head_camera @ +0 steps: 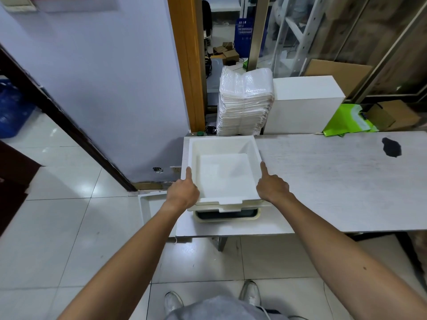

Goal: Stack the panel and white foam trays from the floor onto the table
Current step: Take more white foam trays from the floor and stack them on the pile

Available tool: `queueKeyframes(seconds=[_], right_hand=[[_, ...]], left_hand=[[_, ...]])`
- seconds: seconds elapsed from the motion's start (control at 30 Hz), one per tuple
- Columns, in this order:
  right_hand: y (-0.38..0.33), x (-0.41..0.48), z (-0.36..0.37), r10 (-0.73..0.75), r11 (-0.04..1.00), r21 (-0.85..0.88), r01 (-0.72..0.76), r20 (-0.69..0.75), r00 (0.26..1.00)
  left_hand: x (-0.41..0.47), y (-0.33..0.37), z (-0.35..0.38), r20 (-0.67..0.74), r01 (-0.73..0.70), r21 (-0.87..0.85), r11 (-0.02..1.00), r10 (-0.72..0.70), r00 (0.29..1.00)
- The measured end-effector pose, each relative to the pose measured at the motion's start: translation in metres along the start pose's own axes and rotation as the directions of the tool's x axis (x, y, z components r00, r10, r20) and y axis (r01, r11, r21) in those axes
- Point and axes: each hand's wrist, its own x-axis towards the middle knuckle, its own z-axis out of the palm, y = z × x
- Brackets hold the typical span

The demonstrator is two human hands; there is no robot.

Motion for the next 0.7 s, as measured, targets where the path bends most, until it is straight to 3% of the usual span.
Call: queueKeyframes(seconds=[0.17,0.5,0.7], right_hand=[[0.004,0.002,0.013,0.017,1.0,-0.023,-0.017,0.005,1.0],[0.011,0.013,0.026,-0.01,0.999,-0.038,0.008,-0.061,0.998],[0.003,0.016,0.014,-0.053,0.989,-0.143,0.043,-0.066,0.996]], left_hand=[[-0.007,0.009,0.002,0.014,-0.025,0.221,0.975,0.023,1.0],[-0.005,0.017,0.006,0.01,-0.025,0.398,0.917,0.022,1.0],[0.001,0.014,0.002,0.015,0.005,0.43,0.903,-0.012,1.0]])
